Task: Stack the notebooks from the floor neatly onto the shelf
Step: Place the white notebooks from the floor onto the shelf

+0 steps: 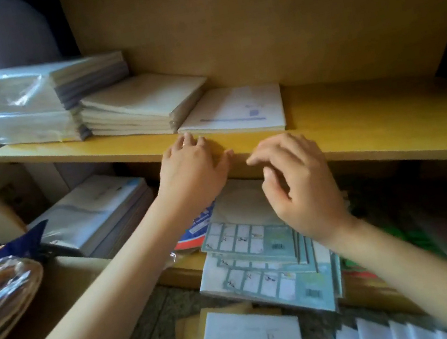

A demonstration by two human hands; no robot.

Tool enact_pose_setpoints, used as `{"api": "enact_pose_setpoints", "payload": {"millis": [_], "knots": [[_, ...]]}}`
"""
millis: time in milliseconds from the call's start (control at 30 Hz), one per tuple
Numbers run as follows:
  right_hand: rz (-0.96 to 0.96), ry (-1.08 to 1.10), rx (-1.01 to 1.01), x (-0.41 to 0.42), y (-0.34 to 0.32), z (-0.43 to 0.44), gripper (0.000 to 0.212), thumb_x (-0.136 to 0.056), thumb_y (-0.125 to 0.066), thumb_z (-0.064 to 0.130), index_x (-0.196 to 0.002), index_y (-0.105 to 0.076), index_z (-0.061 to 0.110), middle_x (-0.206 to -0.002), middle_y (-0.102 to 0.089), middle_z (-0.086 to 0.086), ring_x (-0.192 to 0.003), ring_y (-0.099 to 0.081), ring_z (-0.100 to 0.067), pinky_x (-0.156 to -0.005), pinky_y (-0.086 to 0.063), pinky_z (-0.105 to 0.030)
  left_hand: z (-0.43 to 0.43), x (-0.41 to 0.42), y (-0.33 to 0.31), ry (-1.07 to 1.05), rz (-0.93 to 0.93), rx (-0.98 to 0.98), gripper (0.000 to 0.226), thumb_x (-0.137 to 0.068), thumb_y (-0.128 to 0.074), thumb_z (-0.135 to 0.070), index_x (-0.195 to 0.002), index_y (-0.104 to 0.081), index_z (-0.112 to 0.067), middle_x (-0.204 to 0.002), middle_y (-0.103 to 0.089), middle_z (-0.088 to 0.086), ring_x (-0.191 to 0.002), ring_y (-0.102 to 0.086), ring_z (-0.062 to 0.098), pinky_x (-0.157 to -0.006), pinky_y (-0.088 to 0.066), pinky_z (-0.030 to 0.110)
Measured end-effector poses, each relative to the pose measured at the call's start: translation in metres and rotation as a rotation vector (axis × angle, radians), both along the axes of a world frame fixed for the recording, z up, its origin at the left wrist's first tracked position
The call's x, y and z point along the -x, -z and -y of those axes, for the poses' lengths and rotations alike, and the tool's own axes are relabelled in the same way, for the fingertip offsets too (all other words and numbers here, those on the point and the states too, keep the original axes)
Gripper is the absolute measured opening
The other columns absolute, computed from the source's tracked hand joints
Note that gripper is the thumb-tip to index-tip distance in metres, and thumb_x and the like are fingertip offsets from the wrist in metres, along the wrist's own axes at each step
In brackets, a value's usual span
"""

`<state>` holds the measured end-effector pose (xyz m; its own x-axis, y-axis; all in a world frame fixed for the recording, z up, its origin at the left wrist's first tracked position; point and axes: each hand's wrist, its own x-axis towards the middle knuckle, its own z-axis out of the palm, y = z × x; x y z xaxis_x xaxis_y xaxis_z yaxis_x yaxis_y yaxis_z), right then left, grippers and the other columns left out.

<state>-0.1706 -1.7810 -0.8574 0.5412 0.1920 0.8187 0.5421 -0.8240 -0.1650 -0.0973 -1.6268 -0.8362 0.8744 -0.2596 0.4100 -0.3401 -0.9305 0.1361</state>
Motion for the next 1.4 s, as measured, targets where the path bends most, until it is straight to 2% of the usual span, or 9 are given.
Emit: {"api": "enact_pose_setpoints", "payload": {"millis": [167, 333, 433, 600, 733, 1033, 1133, 1233, 1400], "knots": [[-0.47, -0.136, 0.023, 0.062, 0.111, -0.01, 0.017, -0.08, -0.051, 0.007, -0.092, -0.061, 0.015, -0.09, -0.055, 0.003, -0.084, -0.053, -0.013, -0.073, -0.041, -0.03, -0.029, 0.081, 0.092, 0.402, 0.202, 0.078, 0.047, -0.083, -0.048, -0.033, -0.125, -0.049, -0.013, -0.137, -0.045, 0.009, -0.124, -0.041, 0.025, -0.103, -0.031, 0.035], [-1.385, 0.191, -0.343, 0.104, 0.21, -0.012, 0.043, -0.087, -0.056, 0.015, -0.127, -0.043, 0.015, -0.121, -0.046, 0.0, -0.107, -0.048, -0.011, -0.086, -0.036, -0.022, -0.068, 0.13, 0.213, 0.315, -0.477, -0.06, 0.048, -0.086, -0.052, -0.034, -0.132, -0.043, -0.019, -0.132, -0.047, 0.003, -0.12, -0.048, 0.023, -0.096, -0.039, 0.032], [-1.622, 0.302, -0.596, 0.124, 0.237, -0.02, 0.063, -0.084, -0.061, 0.018, -0.139, -0.031, 0.009, -0.134, -0.045, -0.005, -0.121, -0.048, -0.021, -0.094, -0.044, -0.029, -0.094, 0.151, 0.257, 0.122, -0.884, 0.04, 0.065, -0.083, -0.065, -0.029, -0.14, -0.033, -0.024, -0.146, -0.032, 0.002, -0.134, -0.031, 0.02, -0.103, -0.03, 0.023], [-1.65, 0.406, -0.696, 0.131, 0.235, -0.027, 0.038, -0.083, -0.063, 0.014, -0.113, -0.04, 0.014, -0.118, -0.042, -0.004, -0.106, -0.047, -0.018, -0.085, -0.047, -0.029, -0.114, 0.169, 0.282, 0.052, -0.945, 0.22, 0.068, -0.077, -0.069, -0.008, -0.136, -0.036, -0.018, -0.136, -0.039, 0.014, -0.123, -0.041, 0.027, -0.092, -0.036, 0.024], [-1.682, 0.322, -0.835, 0.134, 0.231, -0.026, 0.028, -0.084, -0.056, 0.005, -0.112, -0.06, 0.007, -0.113, -0.065, -0.01, -0.094, -0.06, -0.019, -0.062, -0.047, -0.023, -0.107, 0.172, 0.28, -0.084, -0.979, 0.36, 0.063, -0.078, -0.069, -0.006, -0.131, -0.037, -0.012, -0.122, -0.05, 0.017, -0.108, -0.052, 0.029, -0.076, -0.042, 0.027], [-1.841, 0.242, -0.837, 0.156, 0.232, -0.027, 0.033, -0.084, -0.053, -0.001, -0.116, -0.057, 0.005, -0.116, -0.064, -0.009, -0.104, -0.06, -0.027, -0.059, -0.044, -0.023, -0.078, 0.189, 0.266, -0.217, -1.086, 0.272, 0.084, -0.072, -0.074, -0.016, -0.139, -0.024, -0.008, -0.14, -0.026, 0.016, -0.134, -0.023, 0.03, -0.103, -0.029, 0.026], [-1.8, 0.134, -0.831, 0.161, 0.228, -0.023, 0.034, -0.084, -0.051, -0.006, -0.114, -0.055, 0.01, -0.114, -0.063, -0.005, -0.101, -0.06, -0.021, -0.066, -0.048, -0.02, -0.083, 0.182, 0.262, -0.397, -1.21, 0.845, 0.07, -0.064, -0.074, -0.006, -0.127, -0.044, -0.002, -0.121, -0.056, 0.02, -0.104, -0.058, 0.032, -0.083, -0.054, 0.041], [-1.719, 0.125, -0.824, 0.171, 0.227, -0.014, 0.047, -0.087, -0.059, 0.003, -0.129, -0.039, 0.009, -0.123, -0.058, -0.005, -0.108, -0.056, -0.016, -0.088, -0.05, -0.026, -0.083, 0.187, 0.244, -0.427, -1.317, 1.206, 0.025, -0.084, -0.054, 0.007, -0.108, -0.06, 0.001, -0.091, -0.067, 0.016, -0.074, -0.065, 0.027, -0.048, -0.056, 0.027], [-1.602, 0.035, -0.741, 0.189, 0.223, 0.0, 0.067, -0.086, -0.066, 0.015, -0.131, -0.019, 0.027, -0.11, -0.052, 0.019, -0.112, -0.054, -0.011, -0.099, -0.046, -0.036, -0.073, 0.208, 0.235, -0.344, -1.136, 1.287, 0.02, -0.092, -0.049, -0.001, -0.109, -0.058, -0.009, -0.099, -0.067, 0.01, -0.089, -0.065, 0.028, -0.07, -0.054, 0.035]]}}
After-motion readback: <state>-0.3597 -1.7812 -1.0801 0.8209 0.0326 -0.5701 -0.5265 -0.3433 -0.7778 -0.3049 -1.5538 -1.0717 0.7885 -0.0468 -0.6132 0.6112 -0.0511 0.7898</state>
